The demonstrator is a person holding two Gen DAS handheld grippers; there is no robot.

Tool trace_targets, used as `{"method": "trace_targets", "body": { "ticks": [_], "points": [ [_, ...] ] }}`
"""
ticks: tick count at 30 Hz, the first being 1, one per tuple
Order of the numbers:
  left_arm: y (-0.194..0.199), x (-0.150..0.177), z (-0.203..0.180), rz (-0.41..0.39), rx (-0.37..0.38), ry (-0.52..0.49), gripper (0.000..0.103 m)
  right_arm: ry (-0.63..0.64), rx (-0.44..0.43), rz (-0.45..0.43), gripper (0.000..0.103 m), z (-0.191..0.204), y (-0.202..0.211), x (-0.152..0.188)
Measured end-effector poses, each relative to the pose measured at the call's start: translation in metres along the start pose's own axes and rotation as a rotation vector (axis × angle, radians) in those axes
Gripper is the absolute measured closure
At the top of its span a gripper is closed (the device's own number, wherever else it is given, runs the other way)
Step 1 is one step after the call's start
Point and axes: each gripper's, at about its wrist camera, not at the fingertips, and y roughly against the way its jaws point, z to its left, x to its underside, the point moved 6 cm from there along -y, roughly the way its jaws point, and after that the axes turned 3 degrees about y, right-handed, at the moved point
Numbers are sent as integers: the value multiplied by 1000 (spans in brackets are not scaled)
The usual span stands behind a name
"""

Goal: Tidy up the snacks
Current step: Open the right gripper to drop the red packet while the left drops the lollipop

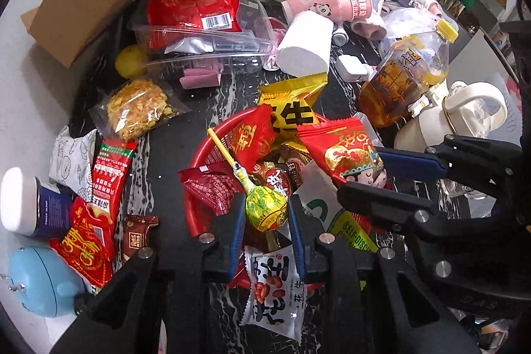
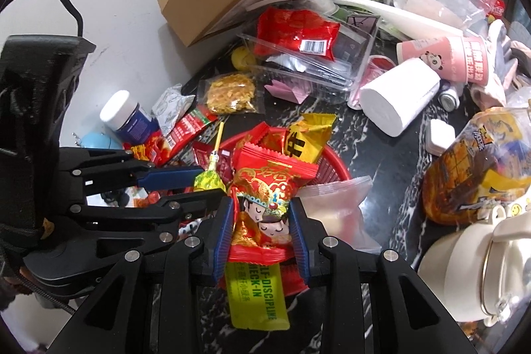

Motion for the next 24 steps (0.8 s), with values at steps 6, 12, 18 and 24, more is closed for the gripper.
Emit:
{"method": "trace_targets", "body": {
  "ticks": [6,12,18,24],
  "points": [
    [9,-3,7,-39,-23,20,46,-2,3,-6,70,-2,4,0],
    [24,-7,18,-86,-36,51,42,-2,0,-2,69,-4,3,-1],
    [34,-3,32,-110,-76,78,42,16,-17,14,66,6,-8,-1],
    [42,1,43,-134,-105,111,42,50,-8,20,66,14,-17,-4]
  ]
}}
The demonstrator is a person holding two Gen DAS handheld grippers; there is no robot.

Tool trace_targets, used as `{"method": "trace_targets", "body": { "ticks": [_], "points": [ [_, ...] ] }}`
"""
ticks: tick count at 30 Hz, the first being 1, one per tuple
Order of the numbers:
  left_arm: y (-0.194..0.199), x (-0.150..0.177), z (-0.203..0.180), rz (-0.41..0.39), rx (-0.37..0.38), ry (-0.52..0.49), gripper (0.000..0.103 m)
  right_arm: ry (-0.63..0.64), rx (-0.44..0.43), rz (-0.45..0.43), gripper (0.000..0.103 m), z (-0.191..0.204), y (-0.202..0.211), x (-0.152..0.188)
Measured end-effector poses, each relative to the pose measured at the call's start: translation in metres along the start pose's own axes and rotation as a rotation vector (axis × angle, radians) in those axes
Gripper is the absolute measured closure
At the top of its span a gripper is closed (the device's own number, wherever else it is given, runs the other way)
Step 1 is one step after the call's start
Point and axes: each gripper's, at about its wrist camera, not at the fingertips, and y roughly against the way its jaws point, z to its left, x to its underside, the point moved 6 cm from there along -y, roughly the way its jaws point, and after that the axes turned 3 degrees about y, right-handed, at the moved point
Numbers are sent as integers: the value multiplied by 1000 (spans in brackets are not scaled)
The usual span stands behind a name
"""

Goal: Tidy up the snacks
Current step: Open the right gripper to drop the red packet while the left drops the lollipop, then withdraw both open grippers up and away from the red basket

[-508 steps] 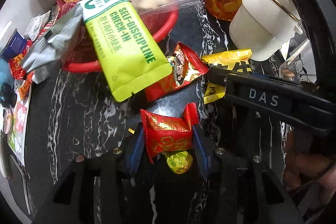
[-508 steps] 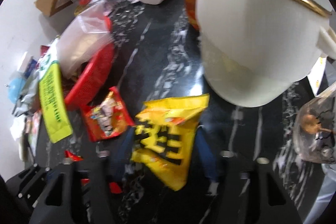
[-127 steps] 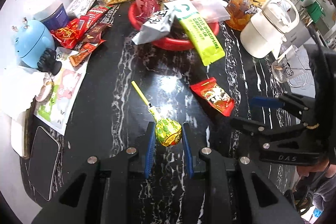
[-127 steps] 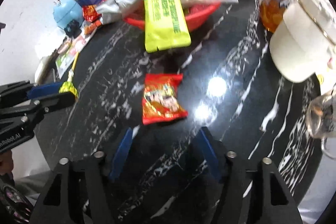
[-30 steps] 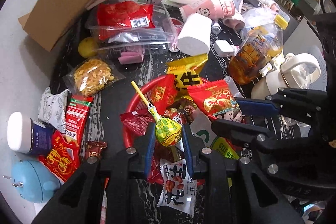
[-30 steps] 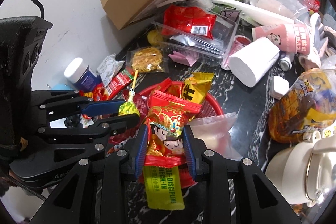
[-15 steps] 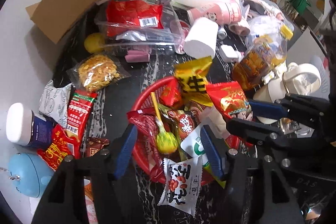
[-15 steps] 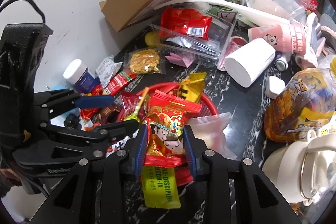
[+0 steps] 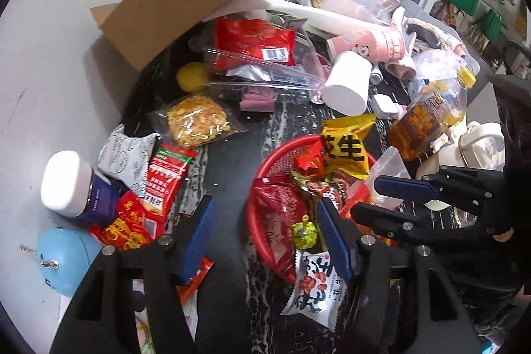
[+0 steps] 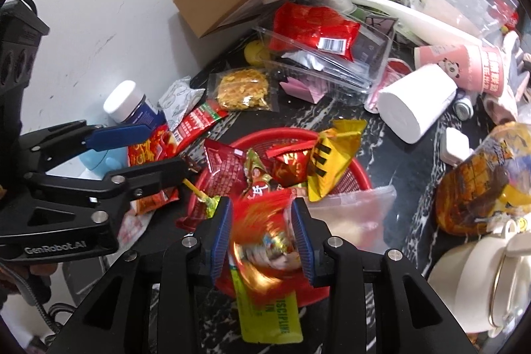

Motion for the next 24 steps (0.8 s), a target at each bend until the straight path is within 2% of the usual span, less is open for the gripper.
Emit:
{"method": "trace_targets", "body": {
  "ticks": [6,19,24],
  "points": [
    [5,0,6,-8,9,25,42,4,10,-1,66,1,1,-3],
    [33,-2,-5,-45,23,14,42,-14,65,-26,65,-2,37,-2],
    [53,-4,-13,-74,18,7,42,-23,81,-58,58,1,61,-1]
  ]
}}
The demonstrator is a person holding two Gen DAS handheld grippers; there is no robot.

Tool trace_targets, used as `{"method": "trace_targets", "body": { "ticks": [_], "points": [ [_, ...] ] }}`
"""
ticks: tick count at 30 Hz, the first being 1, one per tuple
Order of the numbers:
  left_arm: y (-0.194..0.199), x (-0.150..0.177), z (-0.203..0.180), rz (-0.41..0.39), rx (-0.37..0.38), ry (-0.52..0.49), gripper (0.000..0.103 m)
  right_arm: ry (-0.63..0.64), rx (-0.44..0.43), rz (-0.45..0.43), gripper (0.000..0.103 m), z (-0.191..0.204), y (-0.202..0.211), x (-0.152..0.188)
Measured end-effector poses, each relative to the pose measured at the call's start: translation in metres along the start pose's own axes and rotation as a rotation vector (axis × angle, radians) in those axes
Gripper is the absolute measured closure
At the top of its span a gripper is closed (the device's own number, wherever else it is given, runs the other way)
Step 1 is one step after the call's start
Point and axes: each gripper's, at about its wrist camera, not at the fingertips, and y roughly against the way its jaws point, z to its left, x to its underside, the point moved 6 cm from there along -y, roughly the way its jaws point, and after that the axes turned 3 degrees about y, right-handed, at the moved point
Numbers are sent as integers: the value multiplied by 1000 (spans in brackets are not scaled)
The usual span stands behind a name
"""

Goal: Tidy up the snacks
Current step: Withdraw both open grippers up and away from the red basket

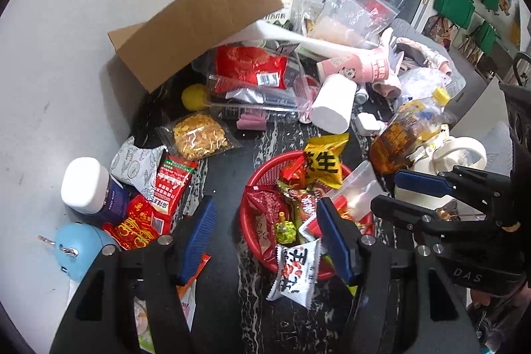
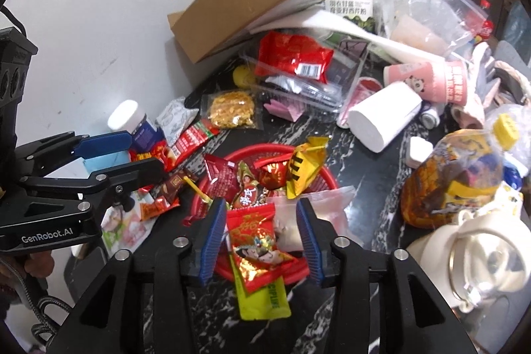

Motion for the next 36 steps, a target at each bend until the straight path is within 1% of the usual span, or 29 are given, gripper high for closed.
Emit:
{"method": "trace_targets", "body": {
  "ticks": [7,9,10,12,17,20,23,28,30,36],
  "points": [
    [38,-3,-12,-51,-29,-16,42,-24,30,-57,56,7,42,0],
    [49,-2,-16,-64,-32,-18,42,-35,40,-73,51,9,53,2],
    [55,-1,-18,-72,-36,-21,42,-43,46,-85,50,9,60,3],
    [65,1,-22,-82,-45,-27,42,-54,54,-103,50,10,73,7],
    [90,10,-33,-103,-39,-38,42,-75,80,-134,49,15,104,18],
    [103,18,-39,-112,-37,-46,41,-88,87,-160,45,19,122,26],
    [113,26,-44,-114,-48,-48,42,-89,107,-174,43,22,137,34],
    [122,40,-54,-99,-33,-38,42,-90,135,-176,43,26,157,51],
    [124,46,-57,-94,-30,-40,42,-99,143,-175,39,26,162,59],
    [126,64,-68,-70,-26,-41,41,-126,171,-161,37,24,172,82]
  ]
}}
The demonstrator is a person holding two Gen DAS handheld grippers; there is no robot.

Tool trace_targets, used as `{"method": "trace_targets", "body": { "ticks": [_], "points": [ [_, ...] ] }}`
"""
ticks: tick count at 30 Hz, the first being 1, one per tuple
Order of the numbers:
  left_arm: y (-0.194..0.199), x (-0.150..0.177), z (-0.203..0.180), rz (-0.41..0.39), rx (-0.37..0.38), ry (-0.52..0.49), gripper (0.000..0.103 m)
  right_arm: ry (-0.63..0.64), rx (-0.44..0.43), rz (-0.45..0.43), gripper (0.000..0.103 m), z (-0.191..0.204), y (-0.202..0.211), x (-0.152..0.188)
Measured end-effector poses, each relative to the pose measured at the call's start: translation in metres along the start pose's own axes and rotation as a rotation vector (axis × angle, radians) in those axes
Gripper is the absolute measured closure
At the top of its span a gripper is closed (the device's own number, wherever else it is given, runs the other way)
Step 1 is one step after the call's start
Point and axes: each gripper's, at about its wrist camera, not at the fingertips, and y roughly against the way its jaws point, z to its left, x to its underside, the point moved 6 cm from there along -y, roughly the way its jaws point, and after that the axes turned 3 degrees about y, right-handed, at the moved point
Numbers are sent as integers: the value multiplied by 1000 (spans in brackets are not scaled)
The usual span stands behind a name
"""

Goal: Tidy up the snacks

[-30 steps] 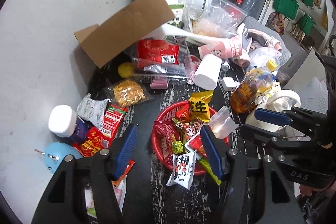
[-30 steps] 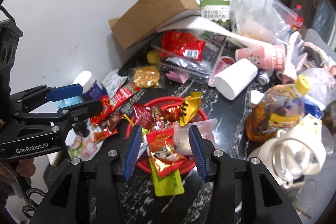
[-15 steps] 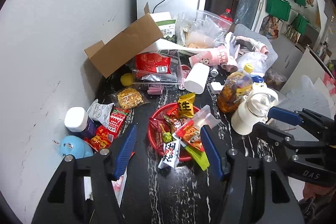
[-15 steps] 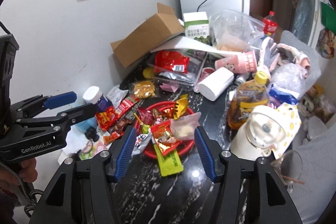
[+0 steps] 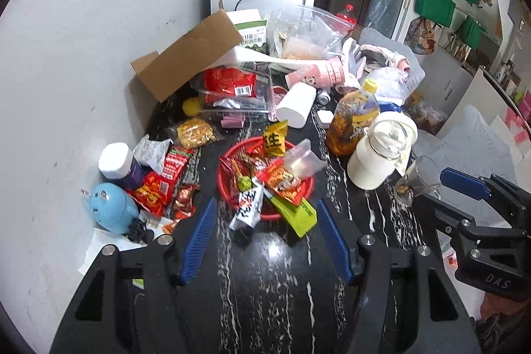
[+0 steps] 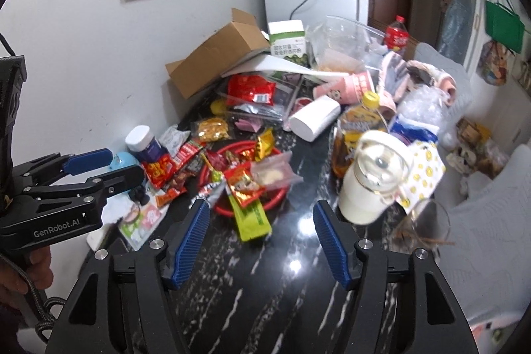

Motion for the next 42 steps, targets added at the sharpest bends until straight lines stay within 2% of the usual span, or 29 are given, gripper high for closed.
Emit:
{"method": "trace_targets", "body": {
  "ticks": [7,15,22,27,42],
  "points": [
    [2,17,-12,16,-4,-17,42,-57,18,13,32,-10,4,22],
    [0,30,-22,40,-7,-45,42,-84,25,40,31,-13,1,46],
    [-6,40,-28,60,-17,-55,41,-117,55,56,21,-19,0,63],
    [-8,44,-31,64,-21,-66,42,-136,65,74,18,-23,-2,71],
    [-10,49,-35,85,-19,-66,42,-143,66,95,18,-30,-3,78]
  ]
}}
